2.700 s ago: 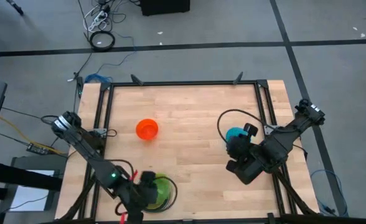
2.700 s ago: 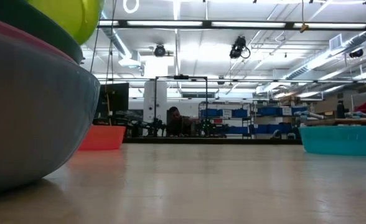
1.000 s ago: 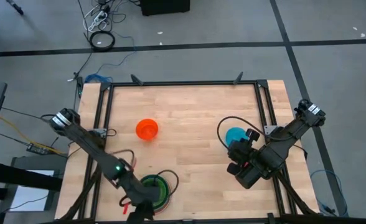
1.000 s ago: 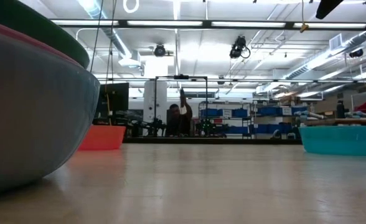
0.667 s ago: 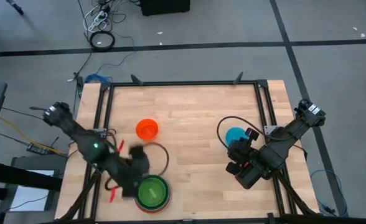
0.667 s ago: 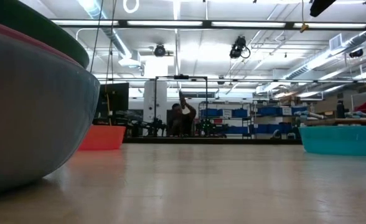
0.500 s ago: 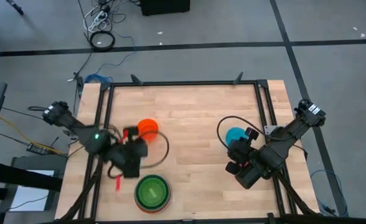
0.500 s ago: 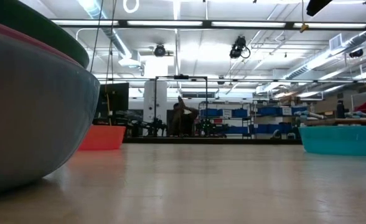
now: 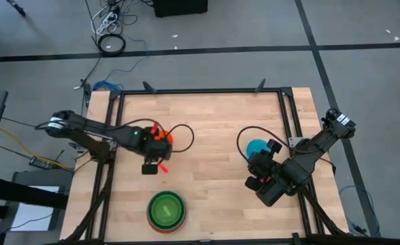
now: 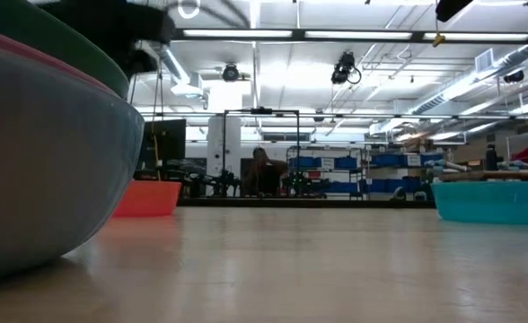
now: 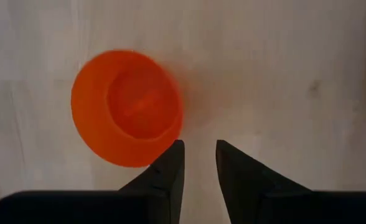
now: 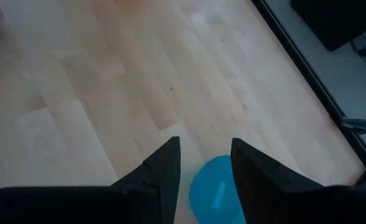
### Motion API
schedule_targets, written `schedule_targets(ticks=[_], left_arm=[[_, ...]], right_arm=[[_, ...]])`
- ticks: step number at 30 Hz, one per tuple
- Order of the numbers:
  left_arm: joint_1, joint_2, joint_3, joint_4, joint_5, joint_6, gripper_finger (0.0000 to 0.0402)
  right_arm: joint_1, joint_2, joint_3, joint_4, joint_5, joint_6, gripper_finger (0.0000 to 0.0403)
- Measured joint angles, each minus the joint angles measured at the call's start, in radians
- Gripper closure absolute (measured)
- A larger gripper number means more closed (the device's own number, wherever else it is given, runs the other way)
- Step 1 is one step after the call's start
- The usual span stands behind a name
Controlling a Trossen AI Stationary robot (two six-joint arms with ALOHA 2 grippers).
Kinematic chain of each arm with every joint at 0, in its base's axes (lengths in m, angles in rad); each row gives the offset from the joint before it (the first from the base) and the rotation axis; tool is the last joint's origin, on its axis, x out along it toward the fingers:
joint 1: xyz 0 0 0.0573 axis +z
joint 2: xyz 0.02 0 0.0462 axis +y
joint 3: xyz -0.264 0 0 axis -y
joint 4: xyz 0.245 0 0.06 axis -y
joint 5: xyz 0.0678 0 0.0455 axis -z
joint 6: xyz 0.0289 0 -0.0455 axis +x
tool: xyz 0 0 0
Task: Nest bowls inside each other
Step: Stack the orange bowl on top of the green bowl
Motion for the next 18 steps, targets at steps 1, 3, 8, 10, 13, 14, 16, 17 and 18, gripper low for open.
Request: schedule_targets(ticks=[1, 3, 8, 10, 13, 14, 16, 17, 18], left_arm=[[0.023, 0.000, -0.024, 0.024, 0.011, 0.013, 0.0300], [0.067, 0.000, -0.065, 0.087, 0.061, 0.041, 0.0300], [0.163, 0.000, -0.135, 0.173, 0.174, 0.077, 0.0300], [0.200, 0.000, -0.148, 0.178, 0.181, 0.080, 0.0300], [0.238, 0.000, -0.158, 0.169, 0.199, 0.107, 0.0298], [0.250, 0.000, -0.161, 0.176, 0.213, 0.111, 0.0296], [0.271, 0.000, -0.166, 0.180, 0.239, 0.122, 0.0293], [0.277, 0.000, -0.169, 0.178, 0.248, 0.124, 0.0292], [0.281, 0.000, -0.171, 0.177, 0.255, 0.127, 0.0290]], right_arm=[[0.000, 0.000, 0.000, 0.002, 0.000, 0.000, 0.0274], [0.000, 0.000, 0.000, 0.005, 0.000, 0.000, 0.0274], [0.000, 0.000, 0.000, 0.006, -0.001, 0.000, 0.0274], [0.000, 0.000, 0.000, 0.009, -0.001, 0.000, 0.0274], [0.000, 0.000, 0.000, 0.012, -0.001, 0.000, 0.0274], [-0.001, 0.000, 0.000, 0.012, -0.001, -0.001, 0.0274], [-0.001, 0.000, 0.000, 0.012, -0.001, -0.001, 0.0274], [-0.001, 0.000, 0.000, 0.014, -0.002, -0.001, 0.0274], [-0.001, 0.000, 0.000, 0.014, -0.003, -0.001, 0.0274]])
